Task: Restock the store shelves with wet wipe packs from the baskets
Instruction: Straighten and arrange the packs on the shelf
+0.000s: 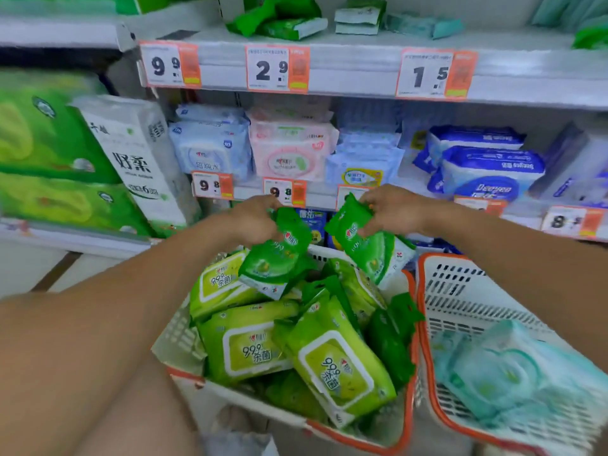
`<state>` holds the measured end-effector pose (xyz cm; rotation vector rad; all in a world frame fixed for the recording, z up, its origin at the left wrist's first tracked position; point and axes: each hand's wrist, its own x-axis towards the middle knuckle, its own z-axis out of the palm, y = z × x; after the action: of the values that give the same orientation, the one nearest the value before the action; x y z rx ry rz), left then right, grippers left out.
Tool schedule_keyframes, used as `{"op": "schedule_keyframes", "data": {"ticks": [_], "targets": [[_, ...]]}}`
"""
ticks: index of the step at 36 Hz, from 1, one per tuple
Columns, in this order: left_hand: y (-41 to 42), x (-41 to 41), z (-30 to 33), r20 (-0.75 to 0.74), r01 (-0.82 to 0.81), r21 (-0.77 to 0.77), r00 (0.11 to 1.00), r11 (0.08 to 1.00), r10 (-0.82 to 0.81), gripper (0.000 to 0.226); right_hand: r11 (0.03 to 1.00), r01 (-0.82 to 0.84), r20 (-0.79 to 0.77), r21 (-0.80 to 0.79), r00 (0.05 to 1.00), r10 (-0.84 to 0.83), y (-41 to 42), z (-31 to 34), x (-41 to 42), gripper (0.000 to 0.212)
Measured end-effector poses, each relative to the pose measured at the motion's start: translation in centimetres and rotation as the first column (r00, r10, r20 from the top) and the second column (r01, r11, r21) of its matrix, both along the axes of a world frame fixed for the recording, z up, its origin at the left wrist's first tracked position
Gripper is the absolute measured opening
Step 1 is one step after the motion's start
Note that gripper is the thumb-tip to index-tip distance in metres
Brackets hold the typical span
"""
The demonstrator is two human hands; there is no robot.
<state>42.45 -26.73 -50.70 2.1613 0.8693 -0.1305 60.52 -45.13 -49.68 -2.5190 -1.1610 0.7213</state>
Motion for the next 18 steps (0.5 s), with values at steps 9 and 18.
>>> {"op": "schedule_keyframes", "data": {"ticks": [9,18], "targets": [[-0.5,0.1,-3.2,-0.285,0.156,0.019,0.947,0.988,-0.144,0.036,0.912,-0.162,0.120,-0.377,0.968,0.222,-0.6,-3.6,-1.5,0.030],[2.6,3.4,7.9,0.356,-0.064,0.581,0.916,0.811,-0.183,0.018,0.874,0.028,-0.187,0.485,0.980,0.073,2.9,8.5,-1.6,0.006]]}}
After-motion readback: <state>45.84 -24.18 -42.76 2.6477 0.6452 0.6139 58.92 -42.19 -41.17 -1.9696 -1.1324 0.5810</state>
